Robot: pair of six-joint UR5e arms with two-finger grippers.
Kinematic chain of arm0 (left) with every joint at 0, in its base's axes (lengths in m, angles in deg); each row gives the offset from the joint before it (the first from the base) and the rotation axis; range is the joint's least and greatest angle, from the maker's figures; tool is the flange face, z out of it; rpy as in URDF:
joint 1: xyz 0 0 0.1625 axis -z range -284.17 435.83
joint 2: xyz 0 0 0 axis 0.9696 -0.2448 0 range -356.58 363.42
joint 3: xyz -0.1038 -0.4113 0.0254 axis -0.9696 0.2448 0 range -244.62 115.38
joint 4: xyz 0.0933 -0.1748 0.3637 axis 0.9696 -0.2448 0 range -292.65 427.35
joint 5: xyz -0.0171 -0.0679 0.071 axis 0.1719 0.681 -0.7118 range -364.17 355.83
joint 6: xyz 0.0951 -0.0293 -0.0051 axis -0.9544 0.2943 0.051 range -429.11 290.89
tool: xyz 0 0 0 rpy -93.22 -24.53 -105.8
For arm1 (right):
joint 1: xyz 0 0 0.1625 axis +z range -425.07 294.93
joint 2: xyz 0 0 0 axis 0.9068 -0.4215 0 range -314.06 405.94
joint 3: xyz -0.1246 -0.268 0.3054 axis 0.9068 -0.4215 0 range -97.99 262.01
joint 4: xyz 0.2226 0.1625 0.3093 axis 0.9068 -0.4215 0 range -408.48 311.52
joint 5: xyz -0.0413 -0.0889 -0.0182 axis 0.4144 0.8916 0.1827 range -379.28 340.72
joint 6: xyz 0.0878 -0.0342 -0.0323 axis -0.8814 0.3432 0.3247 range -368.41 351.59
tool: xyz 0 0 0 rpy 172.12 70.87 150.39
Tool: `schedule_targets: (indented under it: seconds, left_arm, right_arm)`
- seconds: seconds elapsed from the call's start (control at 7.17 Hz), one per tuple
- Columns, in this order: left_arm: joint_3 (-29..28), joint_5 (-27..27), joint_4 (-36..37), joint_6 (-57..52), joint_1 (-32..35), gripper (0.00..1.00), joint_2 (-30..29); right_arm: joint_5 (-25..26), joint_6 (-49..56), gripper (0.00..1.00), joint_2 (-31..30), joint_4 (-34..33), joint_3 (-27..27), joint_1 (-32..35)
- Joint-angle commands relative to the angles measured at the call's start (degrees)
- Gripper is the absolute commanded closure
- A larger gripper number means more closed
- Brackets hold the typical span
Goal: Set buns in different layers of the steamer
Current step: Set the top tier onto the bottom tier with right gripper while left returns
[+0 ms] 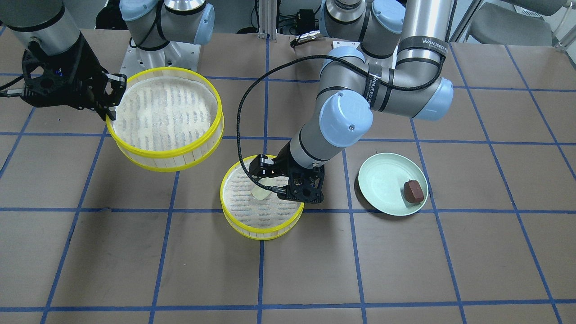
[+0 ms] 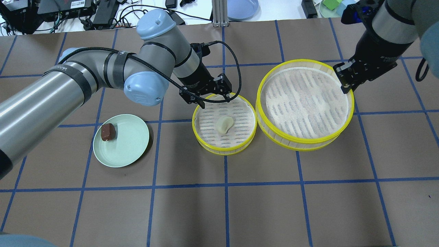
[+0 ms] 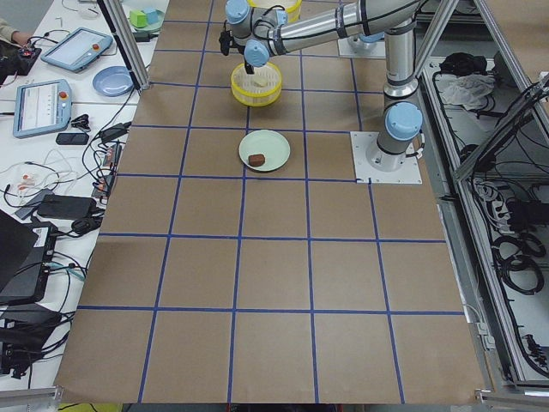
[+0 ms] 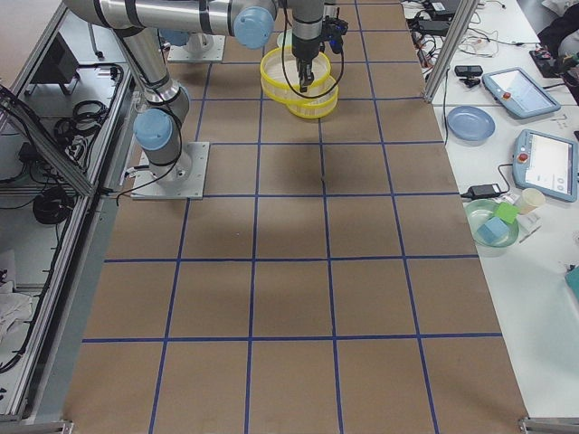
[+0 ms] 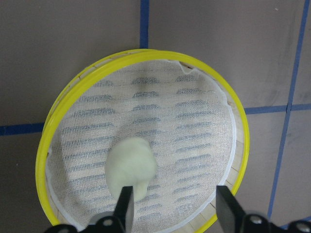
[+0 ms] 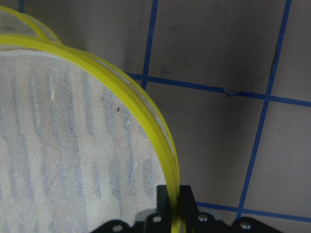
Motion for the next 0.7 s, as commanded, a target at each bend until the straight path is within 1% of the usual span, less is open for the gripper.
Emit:
schedule_targets:
  seconds: [0.0,0.14,0.28,0.42,0.56]
  left_arm:
    - [-0.51,-8.05,-1.47,-3.7,-3.84,0.0,1.88]
    - [-0.51,-13.6,-5.14,-8.86,-7.27,0.0,3.28]
    - [-0.42,-18.61,-6.13,-12.65,-10.43,0.0,4.08]
    - [-0.33,-21.01,-7.36,-13.12,-14.21,0.0,4.78]
    - [0.45,-20.77,-7.72,-14.09,-18.6,0.0,4.88]
  right_arm:
    - [0.26,-3.8,0.81,5.68,-4.68,-0.26,4.53]
    - [0.26,-9.3,0.81,8.24,-7.24,-0.26,8.22]
    - [0.35,-16.58,0.81,10.87,-11.36,0.09,12.25]
    - [0.61,-22.74,0.81,14.03,-15.23,0.18,16.56]
    - [1.57,-26.11,0.81,16.67,-17.36,0.36,18.95]
